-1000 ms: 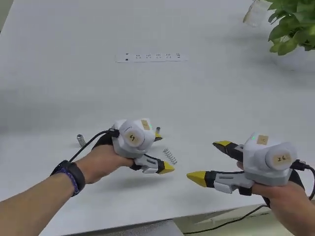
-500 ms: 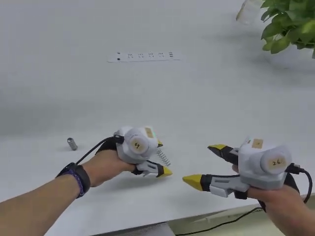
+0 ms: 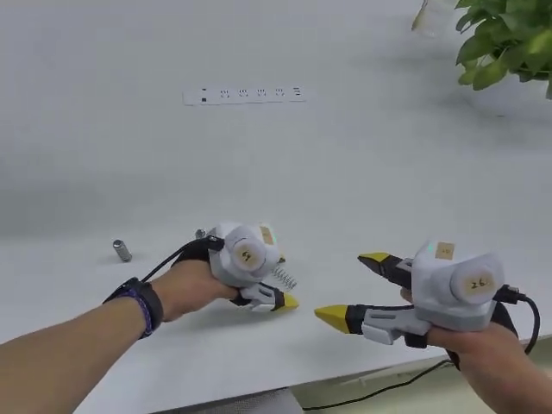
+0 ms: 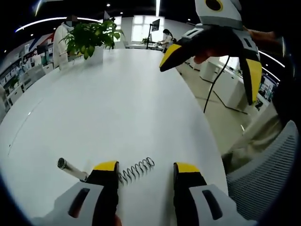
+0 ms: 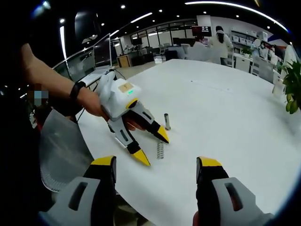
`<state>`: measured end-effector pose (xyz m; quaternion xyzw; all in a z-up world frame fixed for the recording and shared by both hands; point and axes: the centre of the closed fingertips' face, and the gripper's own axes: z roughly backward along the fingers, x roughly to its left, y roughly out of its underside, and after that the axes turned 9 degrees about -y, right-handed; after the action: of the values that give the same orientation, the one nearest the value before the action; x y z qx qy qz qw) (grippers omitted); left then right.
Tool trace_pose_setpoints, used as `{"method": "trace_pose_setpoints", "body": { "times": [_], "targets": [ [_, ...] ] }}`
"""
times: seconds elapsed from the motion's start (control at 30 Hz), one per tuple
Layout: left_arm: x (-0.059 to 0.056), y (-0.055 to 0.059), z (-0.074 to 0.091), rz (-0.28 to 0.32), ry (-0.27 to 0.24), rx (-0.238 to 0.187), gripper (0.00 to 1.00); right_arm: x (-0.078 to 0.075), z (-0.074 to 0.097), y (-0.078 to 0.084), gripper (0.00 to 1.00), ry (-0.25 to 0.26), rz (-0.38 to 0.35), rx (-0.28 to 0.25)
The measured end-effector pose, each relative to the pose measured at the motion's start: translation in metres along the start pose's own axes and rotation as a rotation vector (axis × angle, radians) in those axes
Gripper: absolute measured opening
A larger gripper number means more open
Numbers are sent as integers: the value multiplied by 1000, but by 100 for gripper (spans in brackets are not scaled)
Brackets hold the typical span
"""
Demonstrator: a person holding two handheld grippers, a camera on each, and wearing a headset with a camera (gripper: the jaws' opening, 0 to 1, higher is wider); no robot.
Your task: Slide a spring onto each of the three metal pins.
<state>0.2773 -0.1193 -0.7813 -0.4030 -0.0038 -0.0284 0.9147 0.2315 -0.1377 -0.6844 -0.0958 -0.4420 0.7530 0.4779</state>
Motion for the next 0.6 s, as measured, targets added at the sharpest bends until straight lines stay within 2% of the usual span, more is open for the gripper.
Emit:
{"method": "trace_pose_setpoints", "body": {
  "times": [0.1,0.3,0.37,0.53,0.6],
  "targets": [
    [1,1,2,-4,-3,7,39,0,0,0,68,0,-1,-1],
    [-1,12,4,-56,-3,47,34,0,-1,0,67,-3,1,-2],
    [0,12,4,-57,-3,47,32,1,-1,0,67,-4,3,-1],
    [1,16,7,-81,-11,68,22,2,-2,0,66,-6,2,-2],
    [2,22,8,-96,-12,90,18,2,-2,0,66,-6,1,-4]
  ]
}}
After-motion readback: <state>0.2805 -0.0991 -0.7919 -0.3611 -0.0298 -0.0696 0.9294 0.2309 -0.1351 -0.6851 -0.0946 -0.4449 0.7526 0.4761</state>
